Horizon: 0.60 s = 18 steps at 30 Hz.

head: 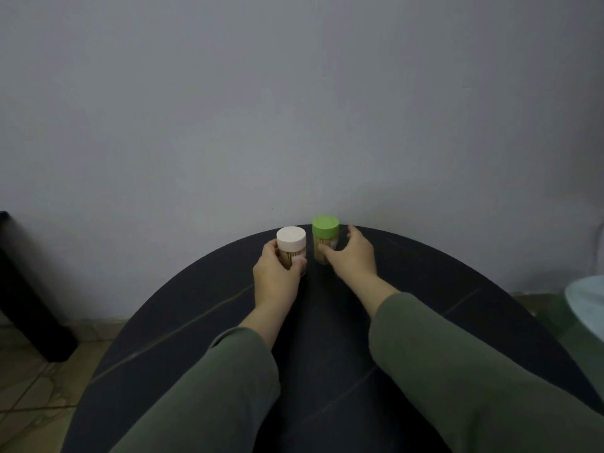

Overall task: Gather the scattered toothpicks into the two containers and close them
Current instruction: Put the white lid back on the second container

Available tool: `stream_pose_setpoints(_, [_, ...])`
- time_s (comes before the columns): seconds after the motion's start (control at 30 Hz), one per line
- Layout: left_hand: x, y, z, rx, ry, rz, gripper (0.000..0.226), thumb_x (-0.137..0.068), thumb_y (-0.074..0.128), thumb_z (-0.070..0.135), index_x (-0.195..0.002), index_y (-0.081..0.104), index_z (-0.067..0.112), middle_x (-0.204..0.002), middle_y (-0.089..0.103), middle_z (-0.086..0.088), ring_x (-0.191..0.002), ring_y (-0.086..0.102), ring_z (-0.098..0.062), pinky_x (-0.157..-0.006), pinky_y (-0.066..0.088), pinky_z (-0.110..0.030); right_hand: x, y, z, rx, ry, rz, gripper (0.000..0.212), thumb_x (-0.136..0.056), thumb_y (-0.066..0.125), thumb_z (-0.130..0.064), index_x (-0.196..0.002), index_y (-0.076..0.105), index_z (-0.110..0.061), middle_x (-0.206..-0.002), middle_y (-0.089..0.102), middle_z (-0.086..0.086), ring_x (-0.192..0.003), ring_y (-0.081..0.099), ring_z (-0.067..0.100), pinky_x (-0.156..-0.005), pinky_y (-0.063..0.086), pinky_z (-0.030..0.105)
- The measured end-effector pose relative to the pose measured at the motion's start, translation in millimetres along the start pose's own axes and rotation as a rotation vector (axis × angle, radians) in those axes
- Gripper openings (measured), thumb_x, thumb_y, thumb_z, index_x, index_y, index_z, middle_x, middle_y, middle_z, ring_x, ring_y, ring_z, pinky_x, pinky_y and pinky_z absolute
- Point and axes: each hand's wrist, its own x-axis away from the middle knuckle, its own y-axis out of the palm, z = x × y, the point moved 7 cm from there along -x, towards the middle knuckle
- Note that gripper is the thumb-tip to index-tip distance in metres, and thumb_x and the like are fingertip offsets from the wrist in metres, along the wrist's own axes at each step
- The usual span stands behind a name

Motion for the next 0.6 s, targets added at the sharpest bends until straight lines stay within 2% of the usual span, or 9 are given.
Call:
stream_pose_setpoints(0.07, [-19.2,9.1,-2.7,-0.007,0.014,0.006,0.055,-0.084,0.073,0.018,-0.134,0.049,0.016,-0.126,0.059,0.000,-0.115,0.055,-0.015,-0.093,0.043,-0.025,-15.7,9.0,3.1,0.006,-0.021,0.011,0.059,-0.081,0.075,-0.029,-0.132,0.053,-0.012,-0.130,0.059,0.007,-0.120,0.055,0.022,-0.098,0.047,0.035])
stream_pose_setpoints(0.13, [-36.9,18.0,-0.7,-0.032,0.027,-0.011,0.052,-0.085,0.073,0.019,-0.132,0.050,0.016,-0.123,0.060,0.000,-0.113,0.056,-0.015,-0.089,0.043,-0.024,-25.1,11.7,3.3,0.042,-0.057,0.042,0.042,-0.080,0.075,-0.030,-0.116,0.061,-0.014,-0.115,0.066,0.004,-0.107,0.062,0.021,-0.092,0.051,0.038])
stream_pose_setpoints(0.2, [-58.8,28.8,-1.3,-0.061,0.028,-0.033,0.051,-0.086,0.072,0.020,-0.131,0.050,0.016,-0.121,0.060,-0.001,-0.111,0.056,-0.016,-0.086,0.042,-0.024,-40.0,16.0,4.1,0.045,-0.079,0.073,0.041,-0.079,0.076,-0.031,-0.113,0.062,-0.013,-0.111,0.067,0.005,-0.105,0.062,0.022,-0.092,0.051,0.041])
stream_pose_setpoints(0.43, [-121.0,62.8,-4.7,-0.073,0.051,-0.036,0.049,-0.085,0.072,0.020,-0.129,0.051,0.015,-0.120,0.062,-0.003,-0.102,0.057,-0.015,-0.081,0.043,-0.025,-88.7,30.0,2.0,0.016,-0.106,0.089,0.039,-0.078,0.078,-0.030,-0.109,0.064,-0.011,-0.108,0.068,0.006,-0.101,0.064,0.022,-0.088,0.053,0.039])
stream_pose_setpoints(0.6, [-136.7,73.5,-10.1,-0.062,0.070,-0.019,0.050,-0.085,0.072,0.021,-0.129,0.051,0.015,-0.119,0.062,-0.002,-0.103,0.058,-0.015,-0.081,0.044,-0.024,-105.3,36.7,8.6,0.016,-0.118,0.102,0.045,-0.078,0.078,-0.031,-0.115,0.062,-0.011,-0.112,0.067,0.006,-0.104,0.063,0.023,-0.093,0.051,0.044])
